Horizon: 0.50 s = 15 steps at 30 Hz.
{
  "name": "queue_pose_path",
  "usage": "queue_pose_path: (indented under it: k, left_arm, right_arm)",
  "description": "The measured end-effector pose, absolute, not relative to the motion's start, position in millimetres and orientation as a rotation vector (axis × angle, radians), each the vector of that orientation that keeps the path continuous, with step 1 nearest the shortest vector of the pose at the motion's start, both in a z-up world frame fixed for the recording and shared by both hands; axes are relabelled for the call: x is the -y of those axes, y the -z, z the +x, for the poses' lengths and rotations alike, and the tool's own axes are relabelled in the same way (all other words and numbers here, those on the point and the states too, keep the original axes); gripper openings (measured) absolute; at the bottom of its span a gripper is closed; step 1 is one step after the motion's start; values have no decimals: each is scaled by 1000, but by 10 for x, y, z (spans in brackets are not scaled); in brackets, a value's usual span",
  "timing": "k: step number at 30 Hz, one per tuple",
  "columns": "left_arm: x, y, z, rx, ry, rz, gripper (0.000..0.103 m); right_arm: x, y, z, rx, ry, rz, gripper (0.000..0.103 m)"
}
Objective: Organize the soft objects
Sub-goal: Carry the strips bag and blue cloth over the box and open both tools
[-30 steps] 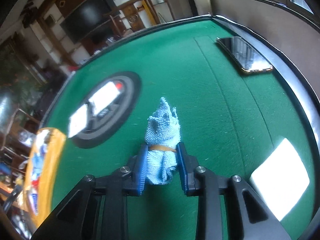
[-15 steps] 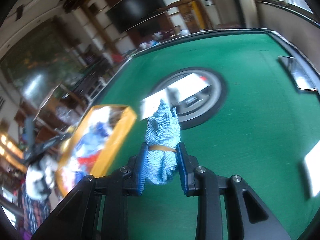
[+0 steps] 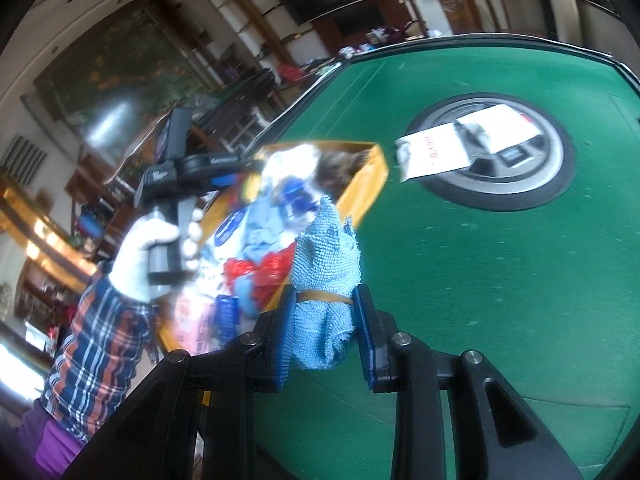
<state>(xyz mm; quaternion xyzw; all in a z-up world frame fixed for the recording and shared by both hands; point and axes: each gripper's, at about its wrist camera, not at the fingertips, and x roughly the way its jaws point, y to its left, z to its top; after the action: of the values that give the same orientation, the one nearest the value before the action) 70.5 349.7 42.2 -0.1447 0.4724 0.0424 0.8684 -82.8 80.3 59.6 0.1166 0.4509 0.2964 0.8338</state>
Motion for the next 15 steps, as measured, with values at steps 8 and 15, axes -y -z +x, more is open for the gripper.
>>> queue_pose_path:
  k: [8, 15]
  left_arm:
    - [-3616, -844, 175, -878, -27, -414, 64]
    - [-3778, -1018, -668, -749, 85, -585, 70]
  right_arm:
    - [-1219, -590, -751, -986, -695, 220, 26]
    - [-1780, -589, -608, -1019, -775, 175, 26]
